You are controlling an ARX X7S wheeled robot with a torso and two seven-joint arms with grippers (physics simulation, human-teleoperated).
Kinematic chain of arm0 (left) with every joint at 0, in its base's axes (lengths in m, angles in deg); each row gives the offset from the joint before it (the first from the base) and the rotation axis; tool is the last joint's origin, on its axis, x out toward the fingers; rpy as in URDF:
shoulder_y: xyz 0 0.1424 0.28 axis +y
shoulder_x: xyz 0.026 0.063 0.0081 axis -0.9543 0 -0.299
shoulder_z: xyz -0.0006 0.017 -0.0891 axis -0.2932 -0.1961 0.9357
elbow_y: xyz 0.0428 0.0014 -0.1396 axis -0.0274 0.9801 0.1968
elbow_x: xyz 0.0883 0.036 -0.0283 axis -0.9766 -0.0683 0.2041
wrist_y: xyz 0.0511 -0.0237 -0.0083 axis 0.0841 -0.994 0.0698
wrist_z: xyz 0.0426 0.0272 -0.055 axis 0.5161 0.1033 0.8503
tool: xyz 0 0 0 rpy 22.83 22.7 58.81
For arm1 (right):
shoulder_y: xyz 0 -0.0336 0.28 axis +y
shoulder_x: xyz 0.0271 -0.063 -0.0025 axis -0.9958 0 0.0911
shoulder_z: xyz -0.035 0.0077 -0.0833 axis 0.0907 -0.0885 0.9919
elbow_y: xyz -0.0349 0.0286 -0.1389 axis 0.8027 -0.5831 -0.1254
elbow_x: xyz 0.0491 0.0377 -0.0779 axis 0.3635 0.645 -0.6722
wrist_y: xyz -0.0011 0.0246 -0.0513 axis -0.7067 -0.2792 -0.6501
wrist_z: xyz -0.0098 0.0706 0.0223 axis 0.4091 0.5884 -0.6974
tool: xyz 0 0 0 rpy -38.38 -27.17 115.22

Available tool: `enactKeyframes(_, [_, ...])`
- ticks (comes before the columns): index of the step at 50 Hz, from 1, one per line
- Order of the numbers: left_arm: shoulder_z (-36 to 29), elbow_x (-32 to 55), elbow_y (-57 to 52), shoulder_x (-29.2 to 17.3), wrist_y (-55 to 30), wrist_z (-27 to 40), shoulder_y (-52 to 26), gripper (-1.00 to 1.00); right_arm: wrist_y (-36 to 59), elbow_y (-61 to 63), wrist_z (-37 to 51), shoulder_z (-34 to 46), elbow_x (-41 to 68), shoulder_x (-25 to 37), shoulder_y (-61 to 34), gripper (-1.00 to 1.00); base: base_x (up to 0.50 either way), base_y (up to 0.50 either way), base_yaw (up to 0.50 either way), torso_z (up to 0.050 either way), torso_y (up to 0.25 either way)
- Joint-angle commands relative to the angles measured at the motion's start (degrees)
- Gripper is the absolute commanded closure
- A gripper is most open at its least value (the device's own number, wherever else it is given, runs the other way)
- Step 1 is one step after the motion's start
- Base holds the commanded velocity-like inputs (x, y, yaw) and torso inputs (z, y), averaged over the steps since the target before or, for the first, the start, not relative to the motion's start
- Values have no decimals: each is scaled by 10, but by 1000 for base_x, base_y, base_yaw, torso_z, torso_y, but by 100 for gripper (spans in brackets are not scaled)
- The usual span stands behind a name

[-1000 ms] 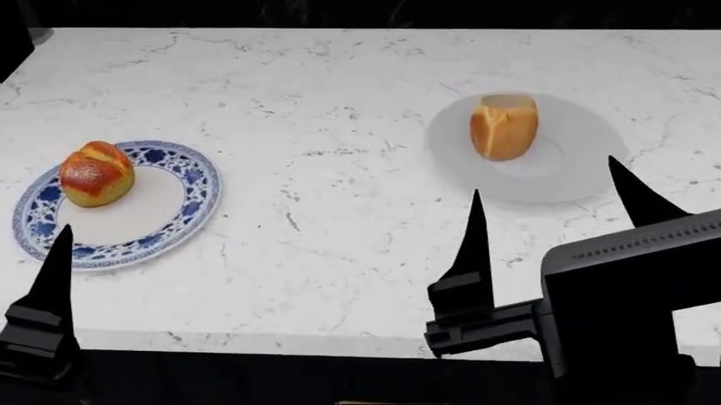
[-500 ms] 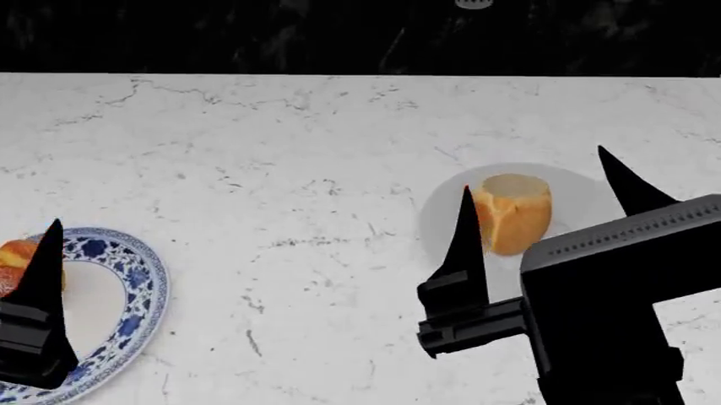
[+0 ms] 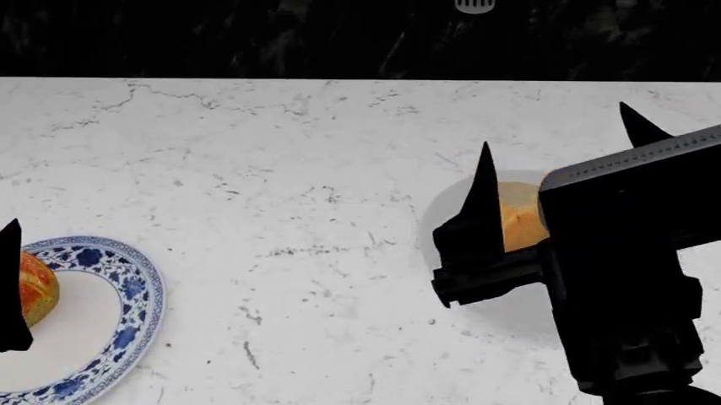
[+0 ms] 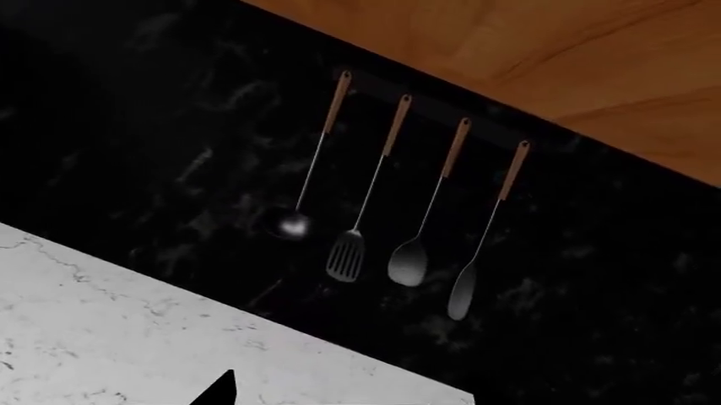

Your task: Place all breads on the cutting board.

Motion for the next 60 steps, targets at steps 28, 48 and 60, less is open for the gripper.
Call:
enactKeyframes(28, [-36,252,195,-117,-2,201,-41,-100,24,-4,-8,-11,6,-17,-8,-100,0,0,0,0,0])
enactKeyframes(48, [-174,184,271,-154,32,170,-91,-100,-5,-21,-5,-14,8,-18,14,-100,0,0,0,0,0])
enactKeyframes(60, [-233,133,303,-162,66,142,-104,-100,-9,-20,-3,-14,9,-17,20,-100,0,0,0,0,0])
